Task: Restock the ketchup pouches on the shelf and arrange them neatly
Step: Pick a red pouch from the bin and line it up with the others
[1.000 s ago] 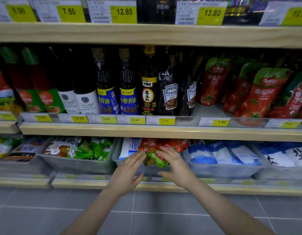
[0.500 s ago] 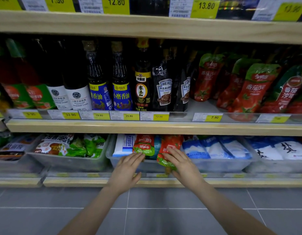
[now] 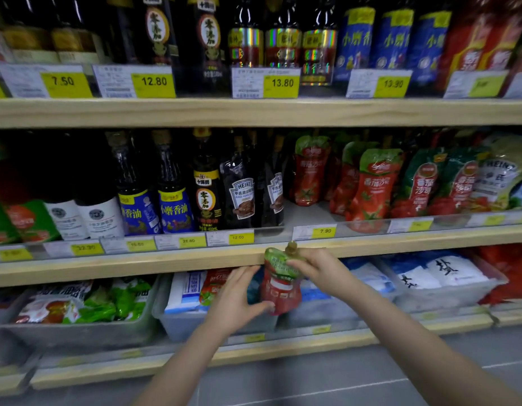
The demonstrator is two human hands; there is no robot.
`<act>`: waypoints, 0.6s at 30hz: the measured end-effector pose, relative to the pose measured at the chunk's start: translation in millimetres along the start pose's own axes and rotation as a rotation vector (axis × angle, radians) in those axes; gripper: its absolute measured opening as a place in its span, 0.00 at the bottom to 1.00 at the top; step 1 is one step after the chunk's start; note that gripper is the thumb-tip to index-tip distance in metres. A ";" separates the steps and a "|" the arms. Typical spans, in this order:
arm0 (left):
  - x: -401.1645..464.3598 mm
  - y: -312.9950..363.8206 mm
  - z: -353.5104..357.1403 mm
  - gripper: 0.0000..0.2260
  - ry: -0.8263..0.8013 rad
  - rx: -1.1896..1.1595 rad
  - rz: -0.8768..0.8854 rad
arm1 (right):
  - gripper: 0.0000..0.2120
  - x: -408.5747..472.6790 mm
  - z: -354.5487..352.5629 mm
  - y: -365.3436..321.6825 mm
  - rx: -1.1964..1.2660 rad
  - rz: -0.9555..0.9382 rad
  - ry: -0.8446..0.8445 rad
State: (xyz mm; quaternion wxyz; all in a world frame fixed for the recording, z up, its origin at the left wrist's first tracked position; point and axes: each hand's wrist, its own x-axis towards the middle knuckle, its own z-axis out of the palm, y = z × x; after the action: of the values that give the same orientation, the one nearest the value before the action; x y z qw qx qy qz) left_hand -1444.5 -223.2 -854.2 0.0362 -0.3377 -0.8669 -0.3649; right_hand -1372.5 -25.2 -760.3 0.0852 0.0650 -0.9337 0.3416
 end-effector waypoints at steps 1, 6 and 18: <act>6.5 6.8 1.5 0.35 -0.059 -0.087 -0.046 | 0.09 1.6 -9.0 -2.0 0.083 0.047 -0.039; 21.0 30.9 8.9 0.21 -0.329 -0.354 -0.120 | 0.09 3.7 -34.3 -4.2 0.346 0.115 -0.027; 30.7 62.1 15.4 0.14 -0.358 -0.474 -0.185 | 0.04 -12.9 -31.0 20.2 0.631 0.346 0.163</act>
State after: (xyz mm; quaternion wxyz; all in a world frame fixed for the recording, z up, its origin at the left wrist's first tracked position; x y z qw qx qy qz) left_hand -1427.3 -164.5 -818.2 -0.2300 -0.3154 -0.7773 -0.4934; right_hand -1359.9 11.1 -752.2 0.0764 -0.0980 -0.7696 0.6263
